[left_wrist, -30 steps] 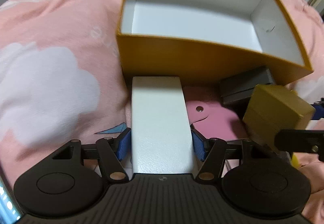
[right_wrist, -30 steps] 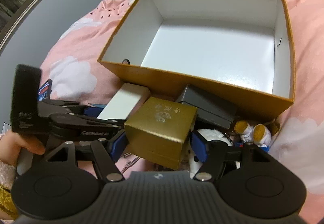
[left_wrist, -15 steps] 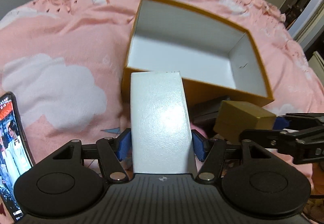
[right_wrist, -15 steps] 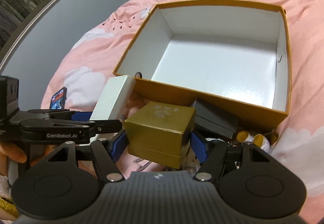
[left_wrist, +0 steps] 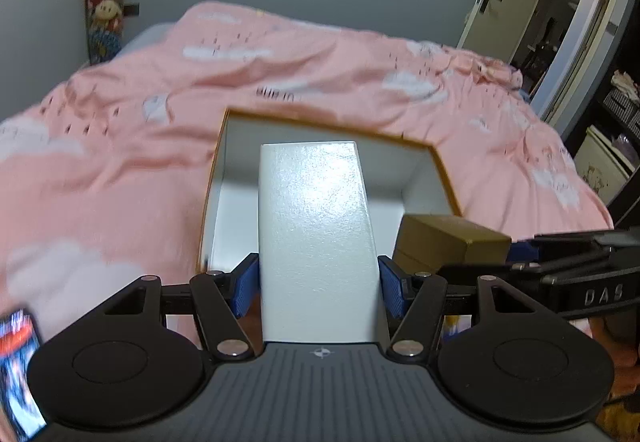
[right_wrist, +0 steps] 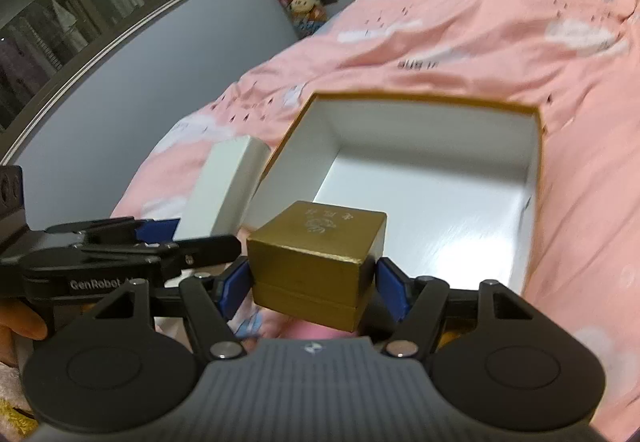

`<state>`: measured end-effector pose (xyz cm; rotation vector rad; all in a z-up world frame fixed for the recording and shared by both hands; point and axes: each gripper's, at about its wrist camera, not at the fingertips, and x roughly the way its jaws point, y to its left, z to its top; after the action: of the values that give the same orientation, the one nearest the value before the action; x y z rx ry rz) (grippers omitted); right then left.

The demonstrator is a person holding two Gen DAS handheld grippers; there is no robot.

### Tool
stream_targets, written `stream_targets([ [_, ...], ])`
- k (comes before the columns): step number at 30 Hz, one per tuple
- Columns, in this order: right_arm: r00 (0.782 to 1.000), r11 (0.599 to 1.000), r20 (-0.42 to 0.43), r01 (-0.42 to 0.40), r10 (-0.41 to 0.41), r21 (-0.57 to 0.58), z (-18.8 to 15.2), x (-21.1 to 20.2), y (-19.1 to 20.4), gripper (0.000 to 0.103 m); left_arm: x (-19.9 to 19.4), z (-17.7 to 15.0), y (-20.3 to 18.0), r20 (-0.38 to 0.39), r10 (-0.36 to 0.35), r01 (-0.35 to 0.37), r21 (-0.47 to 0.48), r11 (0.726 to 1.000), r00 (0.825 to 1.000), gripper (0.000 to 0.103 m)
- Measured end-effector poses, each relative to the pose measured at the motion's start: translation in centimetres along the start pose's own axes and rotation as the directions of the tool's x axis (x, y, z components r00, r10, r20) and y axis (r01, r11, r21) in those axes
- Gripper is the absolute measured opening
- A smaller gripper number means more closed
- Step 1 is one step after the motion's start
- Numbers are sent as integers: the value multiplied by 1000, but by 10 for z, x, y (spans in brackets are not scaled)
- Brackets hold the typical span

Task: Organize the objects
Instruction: 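Lift both held boxes and carry them over the open orange box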

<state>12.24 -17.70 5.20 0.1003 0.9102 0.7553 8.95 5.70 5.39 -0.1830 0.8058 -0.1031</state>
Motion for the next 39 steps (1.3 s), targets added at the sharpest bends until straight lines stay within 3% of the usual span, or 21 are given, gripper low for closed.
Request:
stream_targets([
  [4, 999, 999, 35, 34, -34, 8, 19, 3, -7, 69, 16, 27, -8, 57, 12, -14, 29, 999, 998, 71],
  [9, 995, 997, 63, 79, -80, 27, 40, 12, -23, 69, 47, 44, -18, 70, 28, -32, 62, 998, 997, 71],
  [20, 991, 986, -40, 134, -130, 97, 42, 69, -55, 69, 126, 36, -18, -44, 152, -144, 143, 979, 987, 71],
  [27, 988, 985, -112, 116, -102, 127, 37, 101, -64, 69, 159, 23, -9, -184, 213, -177, 196, 965, 959, 71],
  [36, 985, 981, -151, 112, -88, 157, 42, 121, -76, 69, 183, 17, -10, -283, 261, -183, 275, 944, 923, 71],
  [39, 985, 982, -153, 108, -84, 158, 42, 122, -77, 69, 194, 14, -12, -294, 305, -209, 317, 925, 906, 71],
])
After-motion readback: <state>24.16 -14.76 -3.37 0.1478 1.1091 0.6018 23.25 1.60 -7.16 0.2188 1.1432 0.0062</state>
